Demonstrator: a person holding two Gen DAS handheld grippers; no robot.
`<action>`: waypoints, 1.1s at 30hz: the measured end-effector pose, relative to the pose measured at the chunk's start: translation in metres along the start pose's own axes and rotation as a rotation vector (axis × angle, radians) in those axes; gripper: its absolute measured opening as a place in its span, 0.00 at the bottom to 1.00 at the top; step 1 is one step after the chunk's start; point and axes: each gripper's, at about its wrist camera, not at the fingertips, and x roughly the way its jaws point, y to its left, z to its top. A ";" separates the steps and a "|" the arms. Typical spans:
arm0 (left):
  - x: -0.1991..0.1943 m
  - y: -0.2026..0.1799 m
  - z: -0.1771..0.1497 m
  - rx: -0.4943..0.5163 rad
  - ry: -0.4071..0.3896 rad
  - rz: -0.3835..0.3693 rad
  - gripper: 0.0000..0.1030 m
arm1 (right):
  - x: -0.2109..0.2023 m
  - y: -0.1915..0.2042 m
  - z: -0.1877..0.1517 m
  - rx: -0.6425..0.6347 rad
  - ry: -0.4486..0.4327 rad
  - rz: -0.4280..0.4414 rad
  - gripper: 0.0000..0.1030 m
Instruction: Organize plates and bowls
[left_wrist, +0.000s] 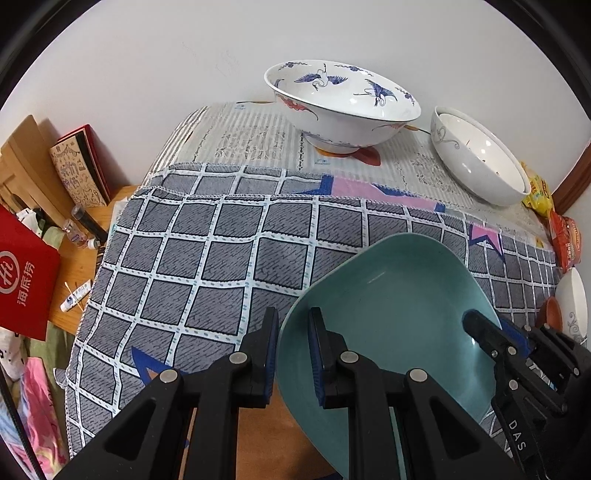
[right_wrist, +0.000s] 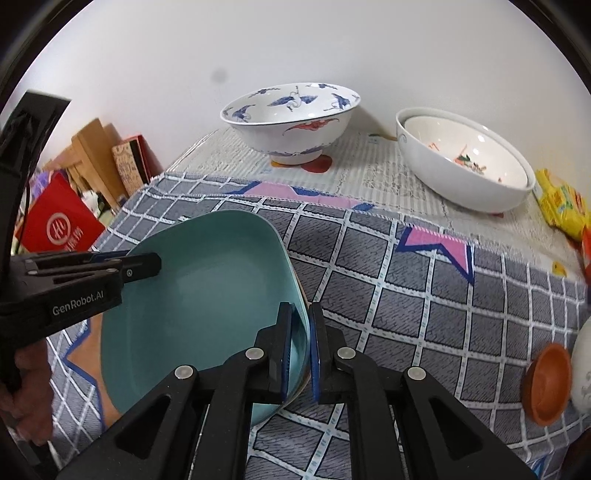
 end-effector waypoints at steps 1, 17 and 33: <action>-0.002 0.001 -0.001 0.000 -0.009 -0.001 0.15 | -0.001 0.001 0.000 -0.007 0.001 -0.002 0.09; -0.005 0.006 -0.013 -0.016 0.013 0.012 0.22 | -0.004 -0.006 -0.021 0.030 0.032 0.020 0.13; -0.057 -0.070 -0.023 0.077 -0.053 -0.060 0.22 | -0.112 -0.081 -0.050 0.129 -0.111 -0.111 0.28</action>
